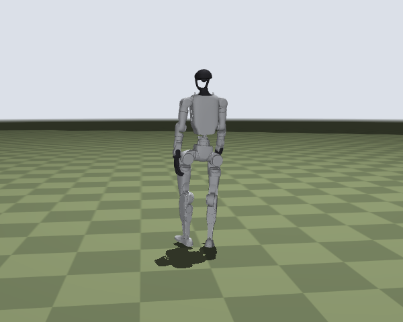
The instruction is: Upper body actions
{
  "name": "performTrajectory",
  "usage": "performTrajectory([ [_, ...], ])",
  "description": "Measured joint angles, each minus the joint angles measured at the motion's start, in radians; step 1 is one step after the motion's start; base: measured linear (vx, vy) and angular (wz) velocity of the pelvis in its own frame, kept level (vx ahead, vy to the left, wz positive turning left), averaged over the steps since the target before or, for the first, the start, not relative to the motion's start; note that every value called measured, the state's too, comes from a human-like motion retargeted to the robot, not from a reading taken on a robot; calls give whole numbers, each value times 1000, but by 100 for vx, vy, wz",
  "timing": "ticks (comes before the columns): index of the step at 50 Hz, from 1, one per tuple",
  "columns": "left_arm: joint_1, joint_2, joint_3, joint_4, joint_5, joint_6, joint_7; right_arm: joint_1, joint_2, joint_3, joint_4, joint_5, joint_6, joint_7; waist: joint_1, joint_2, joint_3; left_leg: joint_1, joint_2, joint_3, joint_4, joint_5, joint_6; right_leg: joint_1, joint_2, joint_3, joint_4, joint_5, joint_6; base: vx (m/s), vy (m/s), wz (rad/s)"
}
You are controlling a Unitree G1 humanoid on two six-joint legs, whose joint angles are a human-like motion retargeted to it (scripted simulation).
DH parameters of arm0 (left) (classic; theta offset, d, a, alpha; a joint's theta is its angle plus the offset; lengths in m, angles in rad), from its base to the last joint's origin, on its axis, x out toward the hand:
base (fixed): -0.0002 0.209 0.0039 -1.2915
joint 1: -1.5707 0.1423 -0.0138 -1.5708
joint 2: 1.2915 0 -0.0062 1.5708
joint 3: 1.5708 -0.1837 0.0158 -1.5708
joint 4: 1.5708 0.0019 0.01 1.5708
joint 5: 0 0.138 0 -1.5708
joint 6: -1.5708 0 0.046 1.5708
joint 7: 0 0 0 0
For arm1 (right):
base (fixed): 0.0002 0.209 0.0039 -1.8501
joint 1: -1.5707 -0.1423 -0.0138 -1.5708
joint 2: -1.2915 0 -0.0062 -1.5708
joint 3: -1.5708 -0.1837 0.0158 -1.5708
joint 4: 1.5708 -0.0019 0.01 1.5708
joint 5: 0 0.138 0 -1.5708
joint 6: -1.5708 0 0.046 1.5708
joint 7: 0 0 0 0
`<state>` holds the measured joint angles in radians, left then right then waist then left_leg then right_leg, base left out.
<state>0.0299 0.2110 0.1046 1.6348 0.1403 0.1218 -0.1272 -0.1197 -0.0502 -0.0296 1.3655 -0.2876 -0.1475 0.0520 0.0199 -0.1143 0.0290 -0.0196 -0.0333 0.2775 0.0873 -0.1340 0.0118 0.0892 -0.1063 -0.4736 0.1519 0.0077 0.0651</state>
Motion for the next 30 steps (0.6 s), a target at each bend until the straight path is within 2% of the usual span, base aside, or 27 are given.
performTrajectory([
  [2, -28, -15, 4, 10, -24, -6, 4, 74, -3, -13, -5, 23, -7, 15, 13, 4, 21, 7, 11, -22, 27, -27, 0, -32, -13, 19, 116, 53, -4, 26, 22, -57],
  [5, -76, -31, -22, 0, -106, -16, -16, 149, -19, -45, 29, -17, -24, -2, 27, 38, 50, 30, 55, -8, 45, -59, -3, -154, -70, 29, 413, 216, -35, 12, 25, -86],
  [7, -142, -34, -16, -7, -145, -46, -7, 196, -56, -49, 83, -84, -20, -54, 7, 62, 77, 46, 77, 29, 52, -76, 7, -327, -116, 98, 725, 322, -104, 2, 36, -71],
  [8, -199, -23, -38, -9, -160, -46, -1, 227, -79, -45, 114, -117, -13, -88, -36, 78, 93, 48, 89, 24, 61, -78, 13, -410, -111, 135, 871, 313, -106, -4, 40, 21],
  [10, -323, 5, -56, -25, -91, 0, 50, 281, -126, -41, 168, -177, 12, -133, -114, 104, 128, 43, 97, 22, 79, -86, 40, -550, -202, 126, 1145, 256, -126, -10, 45, 65],
  [12, -427, 17, -60, -74, 24, 29, 110, 333, -161, -43, 225, -226, 41, -165, -189, 111, 175, 53, 88, -10, 88, -83, 64, -669, -243, 155, 1328, 223, -123, -12, 43, 113],
  [15, -596, 50, -105, -177, 85, 16, 176, 437, -209, -63, 335, -294, 136, -214, -287, 130, 266, 95, 113, -53, 105, -76, 88, -877, -207, 211, 1532, 195, -104, -6, 21, 120],
  [18, -722, 55, -86, -256, -17, -29, 260, 578, -241, -113, 335, -306, 332, -192, -354, 148, 291, 97, 157, -61, 143, -87, 90, -1080, -157, 222, 1585, 173, -127, 12, 6, 68],
  [21, -783, 30, -49, -315, -121, -82, 319, 678, -265, -168, 335, -255, 399, -158, -389, 174, 277, 71, 187, -77, 193, -108, 88, -1193, -159, 189, 1569, 136, -179, 21, 2, 28],
  [23, -823, 28, -41, -341, -180, -127, 362, 716, -277, -213, 335, -176, 390, -151, -393, 184, 269, 63, 199, -79, 223, -123, 83, -1227, -145, 168, 1528, 120, -210, 18, -5, -21],
  [25, -857, 49, -54, -342, -201, -144, 401, 708, -278, -247, 335, -96, 345, -167, -395, 180, 267, 63, 198, -72, 234, -132, 78, -1213, -139, 155, 1480, 118, -222, 6, -3, -29],
  [30, -834, 82, -67, -323, -134, -125, 379, 558, -237, -247, 335, -40, 226, -172, -403, 189, 221, 33, 198, -39, 206, -125, 67, -1043, -139, 104, 1338, 157, -202, 0, 3, -30],
])
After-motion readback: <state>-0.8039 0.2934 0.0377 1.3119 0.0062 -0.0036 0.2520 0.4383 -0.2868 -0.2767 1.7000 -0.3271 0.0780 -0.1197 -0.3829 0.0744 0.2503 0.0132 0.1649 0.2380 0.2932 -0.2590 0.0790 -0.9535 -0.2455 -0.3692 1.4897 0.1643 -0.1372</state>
